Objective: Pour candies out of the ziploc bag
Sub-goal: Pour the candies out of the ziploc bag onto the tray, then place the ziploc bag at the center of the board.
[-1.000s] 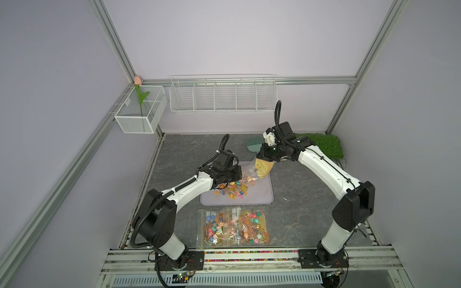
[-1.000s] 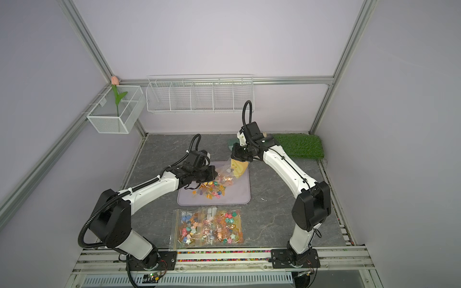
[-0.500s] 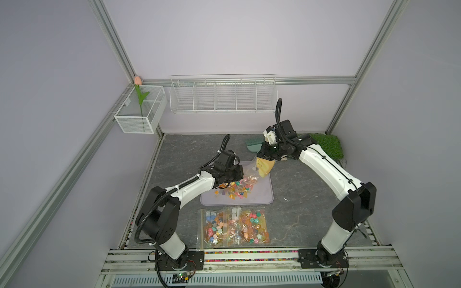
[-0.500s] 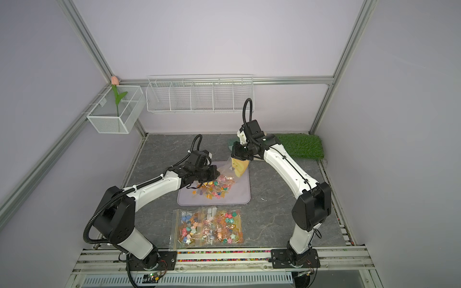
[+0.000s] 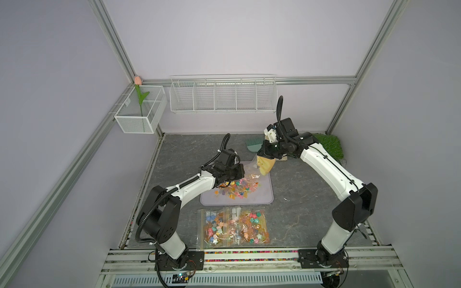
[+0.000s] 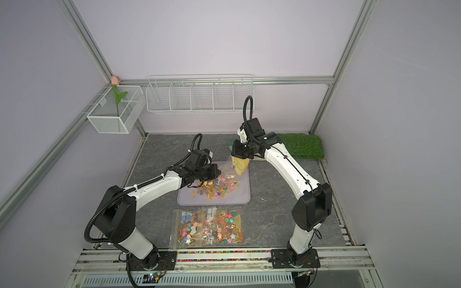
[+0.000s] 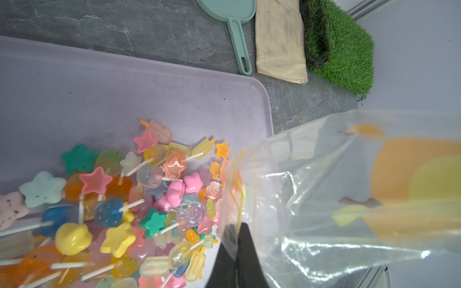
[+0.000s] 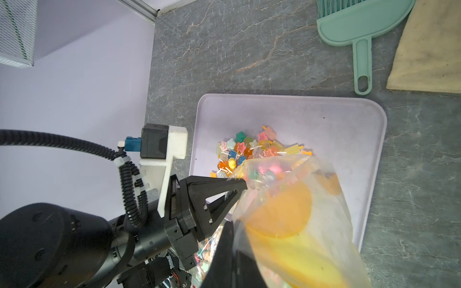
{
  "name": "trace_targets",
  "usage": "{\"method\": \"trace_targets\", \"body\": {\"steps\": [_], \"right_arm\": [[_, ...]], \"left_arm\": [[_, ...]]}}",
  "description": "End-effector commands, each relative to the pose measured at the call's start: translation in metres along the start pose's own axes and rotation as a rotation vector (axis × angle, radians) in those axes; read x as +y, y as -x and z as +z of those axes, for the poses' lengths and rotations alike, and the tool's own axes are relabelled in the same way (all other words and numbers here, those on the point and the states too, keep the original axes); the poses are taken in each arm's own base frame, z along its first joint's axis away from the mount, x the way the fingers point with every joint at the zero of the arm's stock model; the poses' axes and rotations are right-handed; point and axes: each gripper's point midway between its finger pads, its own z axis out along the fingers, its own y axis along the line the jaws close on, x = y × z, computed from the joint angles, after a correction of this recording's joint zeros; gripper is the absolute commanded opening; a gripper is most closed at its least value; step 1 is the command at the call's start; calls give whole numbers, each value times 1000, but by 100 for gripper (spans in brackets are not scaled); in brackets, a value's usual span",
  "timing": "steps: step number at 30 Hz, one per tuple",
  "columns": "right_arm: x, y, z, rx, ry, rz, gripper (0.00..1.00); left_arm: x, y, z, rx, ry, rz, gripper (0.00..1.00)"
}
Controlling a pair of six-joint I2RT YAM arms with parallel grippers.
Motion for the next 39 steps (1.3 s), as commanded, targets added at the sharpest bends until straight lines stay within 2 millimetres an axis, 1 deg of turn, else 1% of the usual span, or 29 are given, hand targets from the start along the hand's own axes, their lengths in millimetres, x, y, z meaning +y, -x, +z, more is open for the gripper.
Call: {"method": "trace_targets", "body": {"steps": [1,6,10,15,19,23,25,26,29,35,36,39], "right_arm": [[-10,4,-20,-50,-33,14,7],[-35,0,-36,-85,-69,84,7],[-58,-9,-53,-113,-114,139,7],[-94,-28,-82,-165,-170,234,7],[-117,-49,-96,-180,-202,294,7],[-137,-66,-107,-193,-249,340,7],[-144,-76,-109,-192,-263,354,6],[-156,-79,-111,-198,-282,387,7],[-176,-93,-112,-186,-327,438,6],[-222,-113,-120,-192,-411,537,7],[-229,-116,-121,-188,-422,552,6],[-246,-126,-122,-169,-453,594,7]], "left_arm": [[-19,7,-6,-7,-26,39,0],[-49,4,-11,7,-54,139,0],[-69,-3,-6,24,-81,183,0],[-92,-11,2,54,-135,213,0],[-109,-19,10,83,-161,237,0],[-125,-27,17,108,-197,253,0],[-135,-34,23,131,-220,266,0],[-140,-38,26,143,-232,274,0],[-155,-48,37,177,-259,291,0],[-178,-56,58,220,-300,311,0],[-179,-58,61,228,-302,310,3],[-177,-62,69,246,-300,300,19]]}}
